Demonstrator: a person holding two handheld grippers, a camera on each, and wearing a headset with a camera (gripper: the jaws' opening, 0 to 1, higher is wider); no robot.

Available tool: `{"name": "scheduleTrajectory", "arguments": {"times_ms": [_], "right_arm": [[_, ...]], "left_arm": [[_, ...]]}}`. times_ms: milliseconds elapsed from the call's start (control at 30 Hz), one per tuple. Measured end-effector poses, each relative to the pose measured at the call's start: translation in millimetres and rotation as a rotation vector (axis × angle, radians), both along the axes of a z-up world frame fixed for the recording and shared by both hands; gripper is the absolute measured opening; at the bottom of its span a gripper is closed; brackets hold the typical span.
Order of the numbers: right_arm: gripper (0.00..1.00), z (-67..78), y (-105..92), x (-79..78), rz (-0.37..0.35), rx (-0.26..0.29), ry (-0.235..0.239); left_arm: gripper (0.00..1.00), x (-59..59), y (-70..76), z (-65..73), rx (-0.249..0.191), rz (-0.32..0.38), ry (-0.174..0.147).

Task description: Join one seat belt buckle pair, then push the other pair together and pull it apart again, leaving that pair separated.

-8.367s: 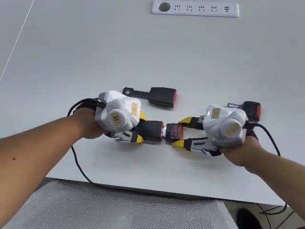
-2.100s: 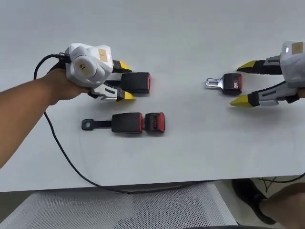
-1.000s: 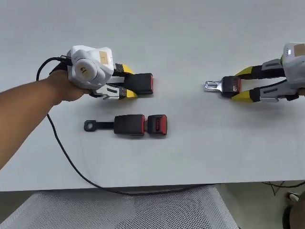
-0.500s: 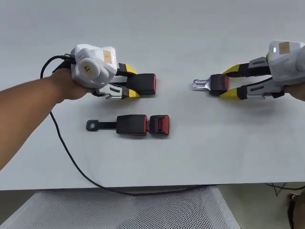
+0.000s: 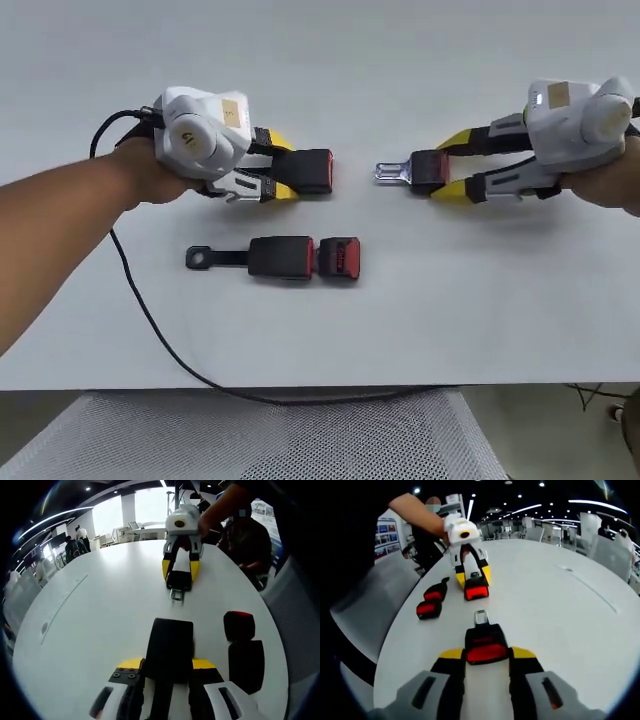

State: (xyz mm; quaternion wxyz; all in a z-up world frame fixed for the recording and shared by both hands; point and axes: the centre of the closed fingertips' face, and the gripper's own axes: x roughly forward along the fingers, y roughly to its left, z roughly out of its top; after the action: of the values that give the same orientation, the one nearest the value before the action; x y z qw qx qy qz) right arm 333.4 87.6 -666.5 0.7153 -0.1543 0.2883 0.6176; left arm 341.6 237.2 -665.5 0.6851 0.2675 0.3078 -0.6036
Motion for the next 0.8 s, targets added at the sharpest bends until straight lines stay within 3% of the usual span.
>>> {"name": "scheduleTrajectory", "arguments": {"times_ms": [433, 800], "right_arm": [[0.33, 1.1, 40.0, 6.7, -0.009, 0.041, -0.012], [0.33, 0.3, 63.1, 10.0, 0.0, 0.03, -0.014]], "left_arm": [[0.35, -1.3, -1.6, -0.3, 0.008, -0.002, -0.001], [0.35, -0.8, -1.7, -0.2, 0.011, 0.008, 0.003]]}}
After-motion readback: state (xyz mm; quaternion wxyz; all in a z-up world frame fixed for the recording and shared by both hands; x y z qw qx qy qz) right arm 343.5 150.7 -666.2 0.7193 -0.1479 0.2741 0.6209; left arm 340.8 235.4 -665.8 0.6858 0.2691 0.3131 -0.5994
